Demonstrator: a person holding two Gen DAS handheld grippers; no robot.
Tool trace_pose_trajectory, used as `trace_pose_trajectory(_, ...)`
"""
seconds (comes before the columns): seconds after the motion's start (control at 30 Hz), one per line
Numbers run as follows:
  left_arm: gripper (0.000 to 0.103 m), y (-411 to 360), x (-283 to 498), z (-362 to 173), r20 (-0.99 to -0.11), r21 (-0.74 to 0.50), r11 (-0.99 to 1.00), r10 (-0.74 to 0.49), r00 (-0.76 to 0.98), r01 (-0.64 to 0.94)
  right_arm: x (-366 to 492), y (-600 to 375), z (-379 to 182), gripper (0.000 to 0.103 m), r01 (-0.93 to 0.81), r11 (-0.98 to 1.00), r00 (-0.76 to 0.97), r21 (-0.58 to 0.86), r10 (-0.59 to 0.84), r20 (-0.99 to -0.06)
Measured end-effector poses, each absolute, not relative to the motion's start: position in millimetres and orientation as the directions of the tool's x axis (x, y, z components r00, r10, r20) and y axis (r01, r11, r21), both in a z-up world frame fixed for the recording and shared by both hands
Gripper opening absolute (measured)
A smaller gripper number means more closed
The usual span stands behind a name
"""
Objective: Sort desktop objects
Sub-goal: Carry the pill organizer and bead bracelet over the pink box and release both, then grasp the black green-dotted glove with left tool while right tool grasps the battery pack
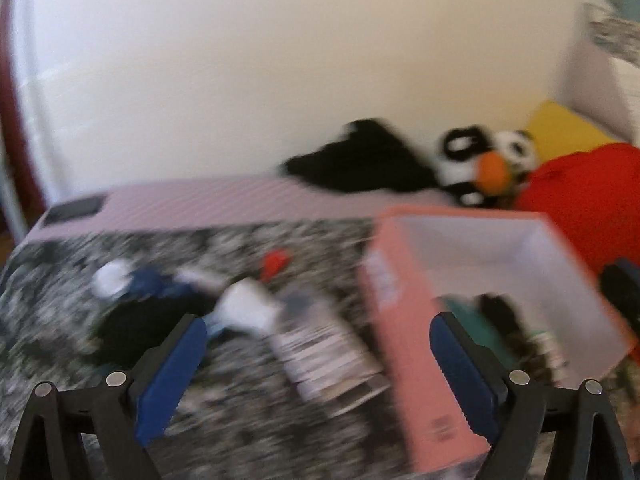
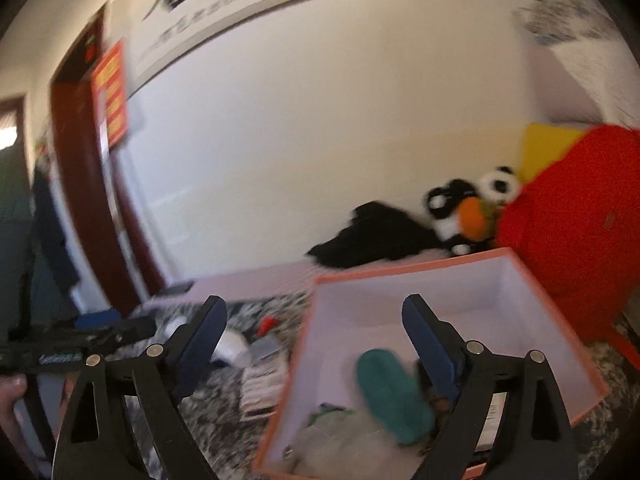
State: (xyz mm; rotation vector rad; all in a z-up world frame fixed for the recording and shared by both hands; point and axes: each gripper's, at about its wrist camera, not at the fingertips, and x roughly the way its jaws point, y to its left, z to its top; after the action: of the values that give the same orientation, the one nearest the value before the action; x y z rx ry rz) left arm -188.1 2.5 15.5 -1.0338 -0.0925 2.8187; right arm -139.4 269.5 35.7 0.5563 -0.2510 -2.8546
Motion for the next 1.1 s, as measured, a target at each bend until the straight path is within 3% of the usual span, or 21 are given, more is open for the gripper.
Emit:
trace_pose_trajectory(0.27, 0.094, -115.0, -179.5, -56.3, -0.736, -0.148, -0.985, 0.052, -0.675, 0.086, -149.0, 157.6, -12.9, 0.092, 0.368, -0.926, -0.784, 0.090, -0.360, -0.505)
trace_pose_trajectory(0.43, 0.094, -147.2, -184.4, -91.5, -0.763, -0.134, -0.981, 0.014, -0.647, 0.137, -169.9, 100.7, -60.8, 0.093, 0.422, -0.907, -0.702, 0.011, -0.334, -0.629)
trace_pose_trajectory(0.67, 0.094, -144.3, -235.2, -111.5, -0.779, -0.090, -0.991, 0.008, -0.627, 0.099, -222.3, 72.5, -109.7, 0.093, 0.373, -0.920, -0.673, -0.120, -0.180, -0.717)
trace_pose_trajectory(1.0, 0.094, -149.7, -309.0, -150.1, -0.821, -0.053, -0.995, -0.007, -0.570, 0.088, -289.1, 82.5, -166.4, 0.094, 0.278, -0.957, -0.581, -0.082, -0.099, -0.808)
trace_pose_trajectory(1.07, 0.089, -153.7, -315.1, -152.5, -0.817, -0.055, -0.994, -0.008, -0.577, 0.092, -293.8, 81.4, -173.2, 0.095, 0.269, -0.958, -0.588, -0.101, -0.080, -0.805)
trace_pose_trajectory(1.1, 0.069, -157.0, -316.4, -152.0, -0.809, -0.074, -0.993, 0.008, -0.588, 0.089, -295.0, 81.1, -176.2, 0.095, 0.268, -0.957, -0.593, -0.111, -0.073, -0.802)
